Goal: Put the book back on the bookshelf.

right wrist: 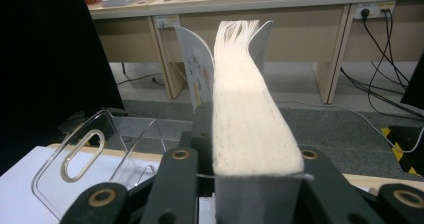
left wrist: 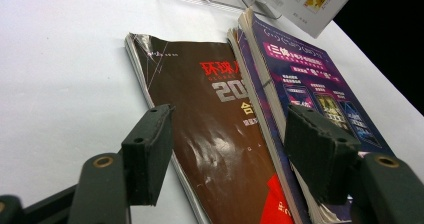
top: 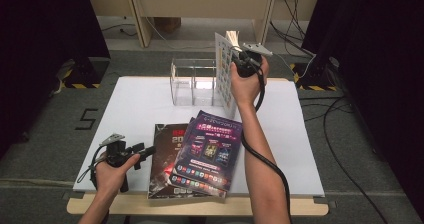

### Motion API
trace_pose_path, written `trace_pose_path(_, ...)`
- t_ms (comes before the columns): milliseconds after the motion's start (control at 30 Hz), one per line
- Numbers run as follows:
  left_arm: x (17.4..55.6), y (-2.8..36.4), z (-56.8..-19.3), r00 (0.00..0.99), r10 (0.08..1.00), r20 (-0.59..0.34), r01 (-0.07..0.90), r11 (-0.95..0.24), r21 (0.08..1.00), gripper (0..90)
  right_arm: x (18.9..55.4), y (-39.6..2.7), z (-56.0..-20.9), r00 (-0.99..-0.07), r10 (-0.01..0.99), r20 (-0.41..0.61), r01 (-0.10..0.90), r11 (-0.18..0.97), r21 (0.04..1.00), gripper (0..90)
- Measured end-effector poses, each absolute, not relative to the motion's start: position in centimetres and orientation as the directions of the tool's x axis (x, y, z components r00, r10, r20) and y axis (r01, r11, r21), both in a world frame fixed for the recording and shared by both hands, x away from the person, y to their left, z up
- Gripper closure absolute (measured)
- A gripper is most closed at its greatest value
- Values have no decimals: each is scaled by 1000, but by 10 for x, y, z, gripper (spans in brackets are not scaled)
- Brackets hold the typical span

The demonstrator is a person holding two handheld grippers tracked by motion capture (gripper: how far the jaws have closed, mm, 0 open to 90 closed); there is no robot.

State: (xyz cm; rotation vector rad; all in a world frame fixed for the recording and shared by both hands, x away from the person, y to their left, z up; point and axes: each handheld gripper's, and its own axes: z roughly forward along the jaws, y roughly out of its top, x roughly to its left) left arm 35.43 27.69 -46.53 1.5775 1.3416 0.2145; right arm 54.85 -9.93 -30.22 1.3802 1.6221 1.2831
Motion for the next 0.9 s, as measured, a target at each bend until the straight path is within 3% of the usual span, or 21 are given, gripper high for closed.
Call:
trace_pose_path(567,353,275,-464,374,818,-438,633,120,765,358,539,-103,-315,-232,971,52,310,23,950,736)
trace_pose_path(900,353,275,-463,374,817,-440,632,123,765,357,538,-109,-306,-248,965,81,348,11,937,695)
